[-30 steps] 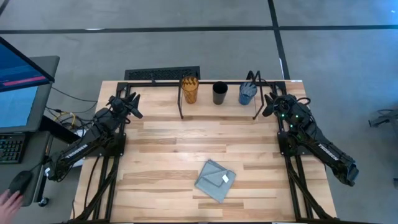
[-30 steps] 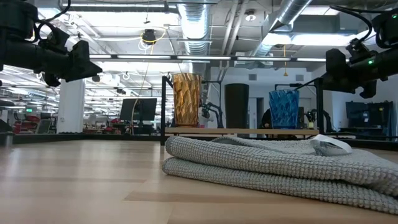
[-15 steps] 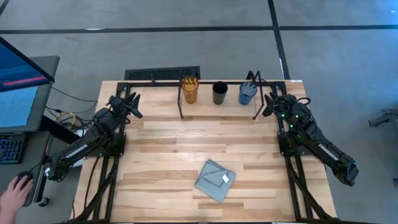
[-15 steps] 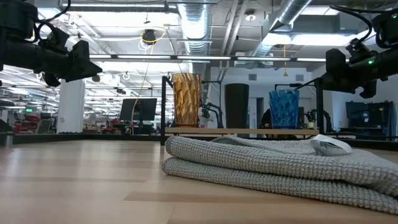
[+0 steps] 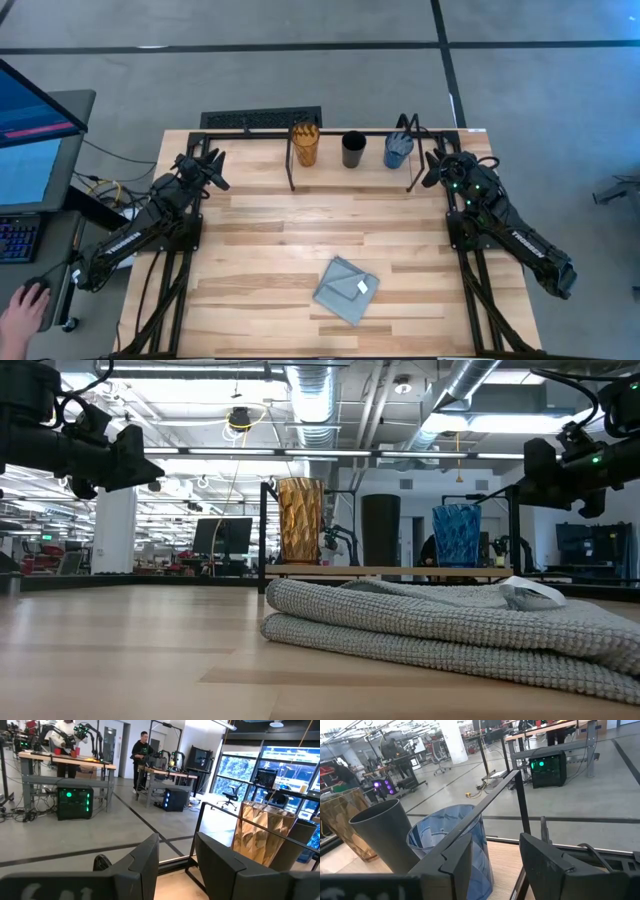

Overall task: Stack small to large cups/mugs on shelf
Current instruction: Return to Home Position

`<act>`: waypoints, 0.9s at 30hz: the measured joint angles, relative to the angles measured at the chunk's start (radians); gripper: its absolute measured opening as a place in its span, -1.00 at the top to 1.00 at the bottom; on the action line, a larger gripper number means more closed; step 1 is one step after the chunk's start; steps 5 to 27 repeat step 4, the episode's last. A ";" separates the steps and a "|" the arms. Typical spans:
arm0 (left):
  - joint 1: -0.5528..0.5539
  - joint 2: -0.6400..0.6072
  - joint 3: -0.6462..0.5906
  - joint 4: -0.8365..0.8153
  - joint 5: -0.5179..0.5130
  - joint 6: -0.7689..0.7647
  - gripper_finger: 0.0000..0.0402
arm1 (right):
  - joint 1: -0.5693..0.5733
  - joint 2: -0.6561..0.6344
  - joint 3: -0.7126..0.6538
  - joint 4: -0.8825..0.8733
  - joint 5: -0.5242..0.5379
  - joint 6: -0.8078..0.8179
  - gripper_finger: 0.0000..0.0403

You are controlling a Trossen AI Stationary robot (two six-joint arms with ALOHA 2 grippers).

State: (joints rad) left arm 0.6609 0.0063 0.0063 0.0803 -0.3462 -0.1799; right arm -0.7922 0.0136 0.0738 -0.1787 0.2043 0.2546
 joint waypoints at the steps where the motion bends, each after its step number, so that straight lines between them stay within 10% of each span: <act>1: 0.000 0.000 0.000 0.000 0.000 0.000 0.41 | 0.000 0.000 0.000 0.000 0.000 0.000 0.08; 27: 0.000 0.000 0.000 0.000 0.000 0.000 0.41 | 0.000 0.000 0.000 0.000 0.000 0.000 0.08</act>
